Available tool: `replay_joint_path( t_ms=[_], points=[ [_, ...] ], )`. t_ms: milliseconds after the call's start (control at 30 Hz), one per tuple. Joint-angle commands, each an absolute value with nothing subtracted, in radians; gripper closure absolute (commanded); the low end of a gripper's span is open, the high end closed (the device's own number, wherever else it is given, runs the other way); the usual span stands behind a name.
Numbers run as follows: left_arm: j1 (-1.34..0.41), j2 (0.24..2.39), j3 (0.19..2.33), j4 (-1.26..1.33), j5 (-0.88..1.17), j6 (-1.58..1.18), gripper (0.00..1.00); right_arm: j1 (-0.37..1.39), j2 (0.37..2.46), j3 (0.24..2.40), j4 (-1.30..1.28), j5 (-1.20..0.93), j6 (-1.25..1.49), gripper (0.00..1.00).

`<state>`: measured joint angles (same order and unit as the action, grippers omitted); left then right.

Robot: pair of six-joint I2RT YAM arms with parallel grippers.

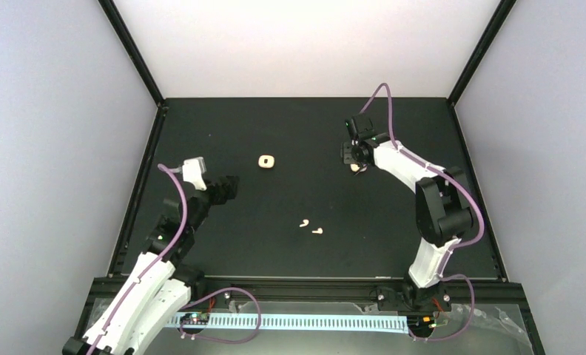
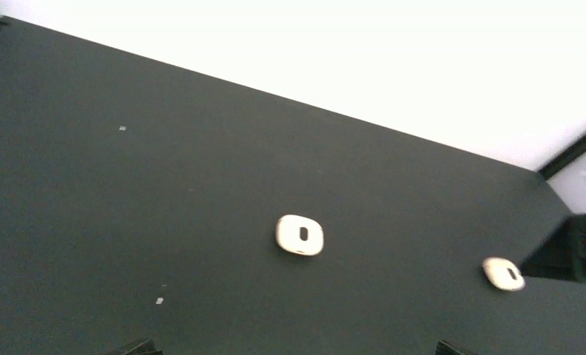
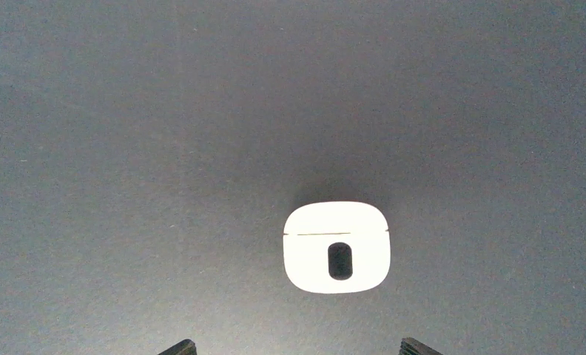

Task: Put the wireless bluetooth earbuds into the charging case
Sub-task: Move the charging case to the center of the board.

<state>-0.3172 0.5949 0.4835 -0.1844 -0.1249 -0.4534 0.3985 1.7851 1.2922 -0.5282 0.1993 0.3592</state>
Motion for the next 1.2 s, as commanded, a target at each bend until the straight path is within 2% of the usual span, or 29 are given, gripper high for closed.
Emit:
replay_joint_path(
  t_ms=[0, 267, 700, 1167],
  points=[
    [-0.336, 0.608, 0.502, -0.129, 0.005, -0.433, 0.01, 0.368, 1.844, 1.325, -0.493, 0.211, 0.313, 0.29],
    [-0.337, 0.709, 0.546, -0.139, 0.102, -0.417, 0.01, 0.337, 1.915, 1.372, -0.489, 0.192, 0.272, 0.29],
    [-0.337, 0.754, 0.55, -0.141, 0.12, -0.431, 0.01, 0.311, 2.001, 1.407, -0.502, 0.141, 0.255, 0.29],
    [-0.338, 0.853, 0.632, -0.244, 0.153, -0.428, 0.01, 0.311, 2.048, 1.436, -0.539, 0.155, 0.267, 0.36]
  ],
)
